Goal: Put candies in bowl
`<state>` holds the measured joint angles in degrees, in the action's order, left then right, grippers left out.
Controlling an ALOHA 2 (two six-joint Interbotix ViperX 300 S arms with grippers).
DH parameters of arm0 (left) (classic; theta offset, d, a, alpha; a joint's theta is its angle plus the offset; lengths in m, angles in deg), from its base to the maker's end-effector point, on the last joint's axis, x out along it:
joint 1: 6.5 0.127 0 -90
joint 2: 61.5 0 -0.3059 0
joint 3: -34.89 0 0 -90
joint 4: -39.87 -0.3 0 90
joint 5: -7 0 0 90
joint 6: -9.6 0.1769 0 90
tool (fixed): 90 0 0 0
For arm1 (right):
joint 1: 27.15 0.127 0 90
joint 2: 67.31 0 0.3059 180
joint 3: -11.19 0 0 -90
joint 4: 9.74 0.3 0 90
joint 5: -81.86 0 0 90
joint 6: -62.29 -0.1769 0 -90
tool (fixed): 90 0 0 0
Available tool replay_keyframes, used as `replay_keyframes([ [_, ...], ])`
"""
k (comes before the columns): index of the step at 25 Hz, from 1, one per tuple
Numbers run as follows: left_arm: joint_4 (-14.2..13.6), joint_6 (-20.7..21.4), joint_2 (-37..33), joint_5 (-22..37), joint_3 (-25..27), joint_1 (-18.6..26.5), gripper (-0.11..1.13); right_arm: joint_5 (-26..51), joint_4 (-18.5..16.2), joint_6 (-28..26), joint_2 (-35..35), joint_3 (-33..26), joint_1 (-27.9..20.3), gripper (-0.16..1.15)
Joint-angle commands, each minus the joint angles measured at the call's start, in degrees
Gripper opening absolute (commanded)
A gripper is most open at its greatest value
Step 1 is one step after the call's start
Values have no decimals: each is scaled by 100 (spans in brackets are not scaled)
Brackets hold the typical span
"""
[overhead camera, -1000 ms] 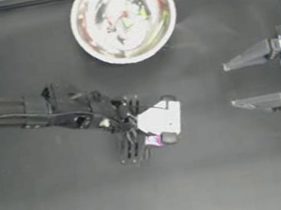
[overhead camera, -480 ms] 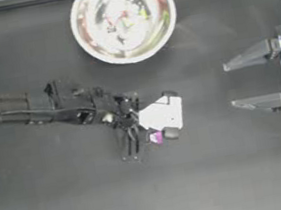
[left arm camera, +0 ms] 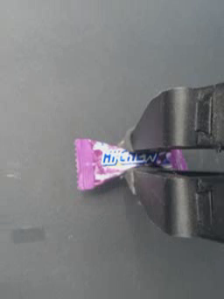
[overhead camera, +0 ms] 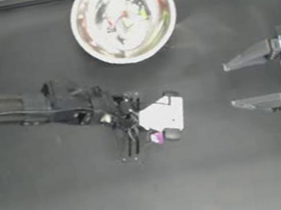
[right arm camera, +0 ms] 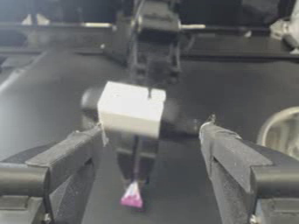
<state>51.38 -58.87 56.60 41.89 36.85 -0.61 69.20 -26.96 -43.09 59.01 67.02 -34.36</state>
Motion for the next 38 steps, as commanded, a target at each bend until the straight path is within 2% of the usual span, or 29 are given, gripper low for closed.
replay_keyframes([
  [1, -158, 0, -835, -62, 0, 149, 35, -44, 26, -9, -18, -62, 0, 96],
  [5, -387, -9, -1213, -176, 123, 387, 35, -44, 26, -9, -26, -62, 0, 96],
  [10, -817, 0, -1564, -422, 220, 896, 35, -44, 26, -9, -26, -62, 0, 96],
  [19, -1327, 202, -1564, -1143, 132, 1890, 35, -237, 123, 0, -141, -53, 0, 96],
  [28, -1362, 536, -826, -1213, -483, 2663, 35, -290, 123, 0, -255, -88, 0, 96],
  [34, -1362, 536, -448, -1213, -694, 2953, 35, -290, 123, 0, -264, -88, 0, 96],
  [36, -1362, 510, -387, -1213, -694, 3006, 37, -290, 123, 9, -255, -88, 0, 96],
  [38, -1362, 501, -343, -1213, -694, 3032, 45, -290, 132, 9, -255, -88, 0, 96],
])
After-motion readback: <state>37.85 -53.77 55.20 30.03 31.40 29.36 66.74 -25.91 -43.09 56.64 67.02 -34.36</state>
